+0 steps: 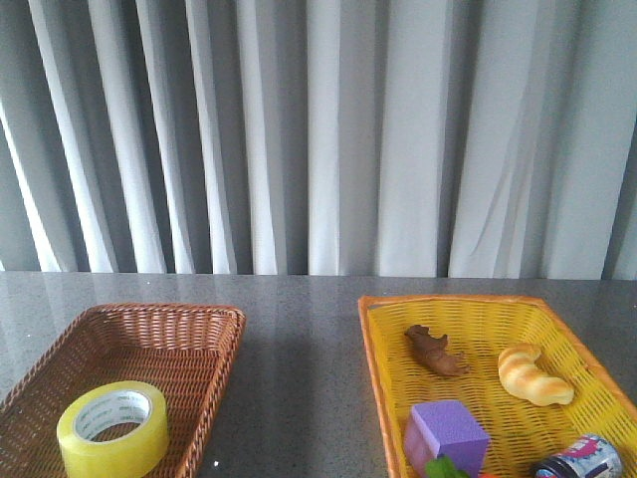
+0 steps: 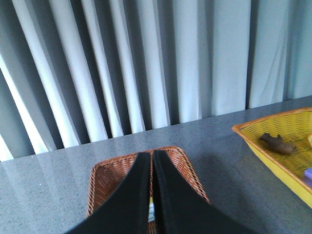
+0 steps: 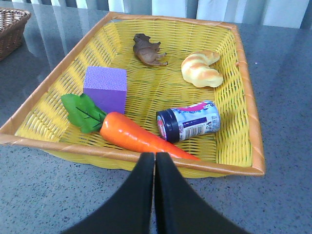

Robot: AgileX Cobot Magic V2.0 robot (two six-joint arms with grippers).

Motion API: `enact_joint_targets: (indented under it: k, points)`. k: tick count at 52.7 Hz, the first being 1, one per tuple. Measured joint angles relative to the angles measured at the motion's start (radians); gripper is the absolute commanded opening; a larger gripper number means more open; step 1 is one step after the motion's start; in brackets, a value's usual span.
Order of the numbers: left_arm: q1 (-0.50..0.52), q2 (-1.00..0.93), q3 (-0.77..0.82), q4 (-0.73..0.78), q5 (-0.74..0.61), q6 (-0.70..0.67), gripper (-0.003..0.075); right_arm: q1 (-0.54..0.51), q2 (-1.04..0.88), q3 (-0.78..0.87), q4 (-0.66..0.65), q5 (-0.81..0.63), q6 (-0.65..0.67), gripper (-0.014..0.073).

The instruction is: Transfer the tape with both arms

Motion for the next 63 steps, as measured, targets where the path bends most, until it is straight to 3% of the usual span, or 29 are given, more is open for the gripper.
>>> enact_joint_targets:
  k: [6,15,53,63]
  points:
    - [0.000,-0.225,0.227,-0.029,-0.070,-0.013,-0.0008,0.000,0.005,0.000,-0.003,-0.005,0.000,-0.0005]
    - [0.000,-0.417,0.371,-0.063,-0.109,-0.078,-0.0007,0.000,0.007,0.000,-0.005,-0.006,0.000,-0.0005]
    - [0.000,-0.396,0.385,-0.041,-0.106,-0.069,-0.0007,0.000,0.007,0.000,-0.005,-0.006,0.000,-0.0005]
    - [0.000,-0.396,0.569,0.032,-0.182,-0.064,-0.0006,0.000,0.007,0.000,-0.005,-0.006,0.000,-0.0005]
